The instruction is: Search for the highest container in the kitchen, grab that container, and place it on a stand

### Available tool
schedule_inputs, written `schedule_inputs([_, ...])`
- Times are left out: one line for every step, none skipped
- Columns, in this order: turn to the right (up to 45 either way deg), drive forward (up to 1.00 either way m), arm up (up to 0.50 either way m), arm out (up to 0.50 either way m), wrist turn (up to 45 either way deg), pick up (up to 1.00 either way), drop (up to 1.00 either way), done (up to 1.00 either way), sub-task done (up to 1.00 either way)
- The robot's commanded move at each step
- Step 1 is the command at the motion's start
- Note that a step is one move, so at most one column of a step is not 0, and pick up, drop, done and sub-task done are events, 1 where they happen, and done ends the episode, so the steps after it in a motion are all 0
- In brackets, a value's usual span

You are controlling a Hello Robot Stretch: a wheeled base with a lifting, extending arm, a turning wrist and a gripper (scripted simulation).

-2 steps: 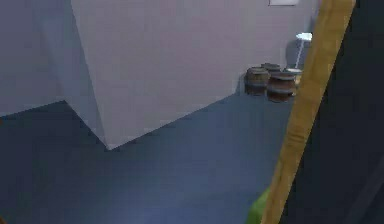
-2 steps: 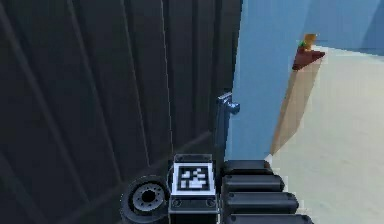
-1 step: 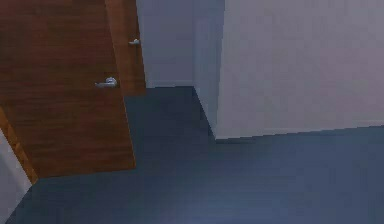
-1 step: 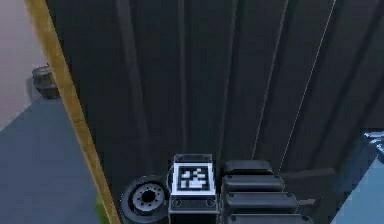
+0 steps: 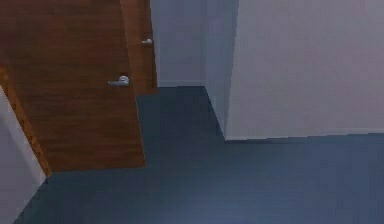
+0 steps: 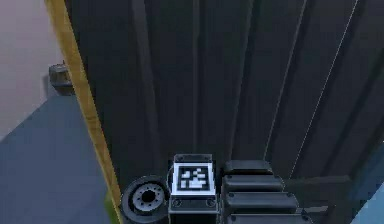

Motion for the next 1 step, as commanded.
schedule_inputs([0.0,0.30,0.00,0.00,0.0,0.00,0.00,0.00,0.00])
